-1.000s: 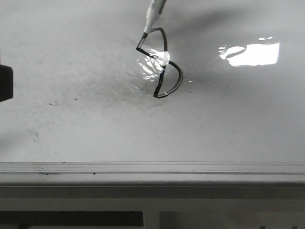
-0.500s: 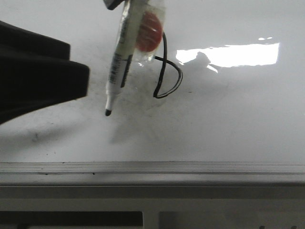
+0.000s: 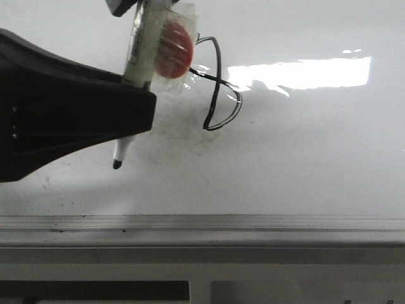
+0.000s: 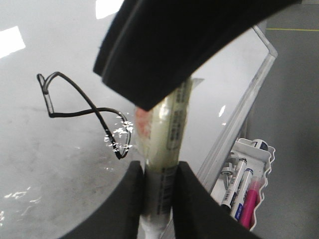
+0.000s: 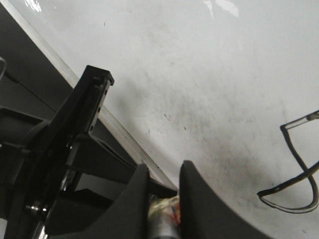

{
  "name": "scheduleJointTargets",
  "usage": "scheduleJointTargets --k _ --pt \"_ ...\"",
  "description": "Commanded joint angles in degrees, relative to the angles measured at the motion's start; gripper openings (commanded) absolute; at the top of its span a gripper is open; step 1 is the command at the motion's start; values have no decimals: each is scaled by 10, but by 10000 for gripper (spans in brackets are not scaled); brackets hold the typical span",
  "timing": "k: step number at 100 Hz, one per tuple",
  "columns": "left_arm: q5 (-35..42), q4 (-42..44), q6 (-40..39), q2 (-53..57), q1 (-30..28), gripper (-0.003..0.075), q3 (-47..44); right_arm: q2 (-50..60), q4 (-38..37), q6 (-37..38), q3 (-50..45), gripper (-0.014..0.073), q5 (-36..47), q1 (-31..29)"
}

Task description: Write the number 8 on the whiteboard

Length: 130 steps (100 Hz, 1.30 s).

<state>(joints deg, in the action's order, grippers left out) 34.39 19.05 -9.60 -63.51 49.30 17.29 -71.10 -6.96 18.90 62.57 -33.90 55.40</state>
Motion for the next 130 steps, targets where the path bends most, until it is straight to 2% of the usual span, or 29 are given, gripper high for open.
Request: scheduleJointTargets --k 1,12,29,36,50,66,73,130 --pt "48 -10 -9 7 4 -20 18 11 -4 0 15 -63 38 1" --pt "48 -5 -9 7 4 -20 18 11 -4 -1 15 -21 38 1" --pt "50 -5 -21 7 4 -20 8 11 -4 -1 15 257 30 1" --pt "50 -11 -62 7 4 -20 2 11 -4 -1 15 305 22 0" --pt "32 -76 -143 7 4 -20 -13 12 -6 -1 15 301 9 -2" --pt "-18 -228 -157 7 4 -20 -16 12 -6 -1 15 301 -1 -2" --pt "-27 -264 -157 7 4 -21 -16 12 -6 -1 15 301 -3 -2" --pt "-28 -288 -155 -28 4 -20 -13 12 -6 1 15 301 -11 -2"
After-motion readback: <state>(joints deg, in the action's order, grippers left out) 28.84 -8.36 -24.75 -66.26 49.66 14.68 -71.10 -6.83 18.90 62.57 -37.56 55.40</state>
